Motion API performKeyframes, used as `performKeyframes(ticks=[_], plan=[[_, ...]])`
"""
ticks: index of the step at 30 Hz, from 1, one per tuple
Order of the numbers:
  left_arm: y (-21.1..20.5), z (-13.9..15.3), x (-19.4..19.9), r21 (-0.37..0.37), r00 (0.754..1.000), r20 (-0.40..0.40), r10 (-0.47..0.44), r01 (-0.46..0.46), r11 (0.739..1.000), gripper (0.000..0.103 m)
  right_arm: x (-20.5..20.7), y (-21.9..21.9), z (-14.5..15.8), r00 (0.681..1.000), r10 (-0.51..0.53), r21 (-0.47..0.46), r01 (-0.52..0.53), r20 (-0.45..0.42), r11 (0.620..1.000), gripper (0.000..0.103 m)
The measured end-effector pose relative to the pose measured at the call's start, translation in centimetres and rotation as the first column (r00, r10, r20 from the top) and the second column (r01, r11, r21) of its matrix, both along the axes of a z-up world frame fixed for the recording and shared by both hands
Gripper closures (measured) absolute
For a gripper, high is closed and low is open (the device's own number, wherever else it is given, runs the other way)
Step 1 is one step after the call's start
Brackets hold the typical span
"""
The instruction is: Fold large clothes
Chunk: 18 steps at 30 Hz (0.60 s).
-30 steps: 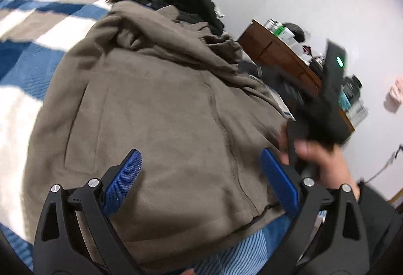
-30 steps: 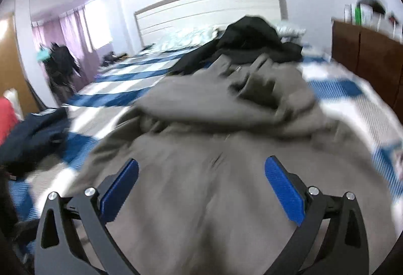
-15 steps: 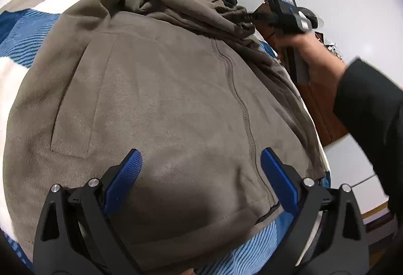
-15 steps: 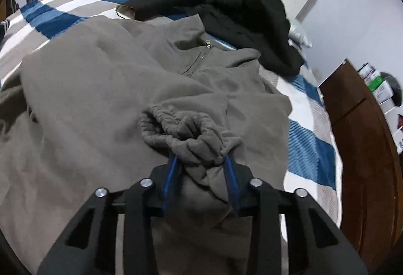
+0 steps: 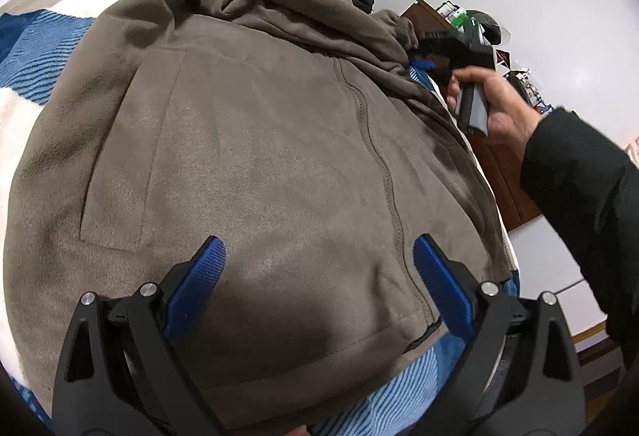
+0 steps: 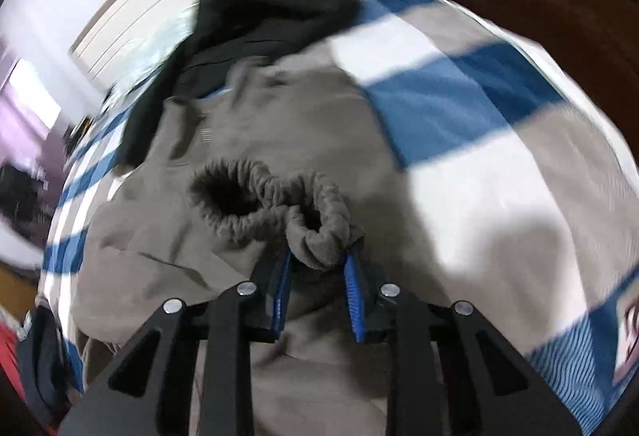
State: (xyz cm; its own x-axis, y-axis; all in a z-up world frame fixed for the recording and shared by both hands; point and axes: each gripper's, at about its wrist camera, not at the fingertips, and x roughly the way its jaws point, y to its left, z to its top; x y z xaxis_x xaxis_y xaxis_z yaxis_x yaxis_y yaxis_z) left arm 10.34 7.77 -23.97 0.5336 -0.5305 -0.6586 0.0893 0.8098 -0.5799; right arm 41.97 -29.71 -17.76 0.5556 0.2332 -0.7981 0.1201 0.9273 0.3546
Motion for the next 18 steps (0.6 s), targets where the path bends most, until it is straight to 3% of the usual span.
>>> performKeyframes(ticks=[1, 2, 4, 7, 10, 13, 18], plan=[[0.1, 0.0, -0.1, -0.005, 1.000, -0.001, 0.002, -0.002, 1.000, 0.010, -0.5, -0.3, -0.1, 1.000, -0.004, 0.022, 0.004, -0.005, 1.000, 0.069], [0.1, 0.0, 0.0, -0.004, 1.000, -0.002, 0.002, -0.002, 1.000, 0.010, -0.8, -0.4, 0.1, 1.000, -0.011, 0.006, 0.011, -0.005, 1.000, 0.046], [0.0, 0.1, -0.1, 0.004, 1.000, 0.001, -0.003, 0.003, 1.000, 0.010, -1.5, -0.5, 1.3, 0.999, -0.025, 0.008, 0.025, 0.031, 1.000, 0.020], [0.1, 0.1, -0.2, 0.009, 1.000, -0.001, -0.004, 0.004, 1.000, 0.010, -2.3, -0.7, 3.9, 0.991, -0.018, 0.067, 0.009, 0.131, 0.998, 0.019], [0.1, 0.0, -0.2, 0.013, 1.000, -0.004, -0.009, 0.009, 1.000, 0.010, -2.0, 1.0, 5.7, 0.981, 0.053, 0.028, -0.059, 0.189, 0.998, 0.013], [-0.1, 0.0, -0.1, 0.023, 1.000, -0.009, -0.013, 0.013, 1.000, 0.010, -0.1, 3.9, 5.4, 0.984, 0.137, -0.104, -0.125, 0.114, 0.987, 0.012], [-0.3, 0.1, -0.1, 0.033, 1.000, -0.012, -0.016, 0.017, 0.999, 0.010, 2.8, 6.1, 3.7, 0.988, 0.153, -0.262, -0.149, -0.003, 0.954, 0.005]])
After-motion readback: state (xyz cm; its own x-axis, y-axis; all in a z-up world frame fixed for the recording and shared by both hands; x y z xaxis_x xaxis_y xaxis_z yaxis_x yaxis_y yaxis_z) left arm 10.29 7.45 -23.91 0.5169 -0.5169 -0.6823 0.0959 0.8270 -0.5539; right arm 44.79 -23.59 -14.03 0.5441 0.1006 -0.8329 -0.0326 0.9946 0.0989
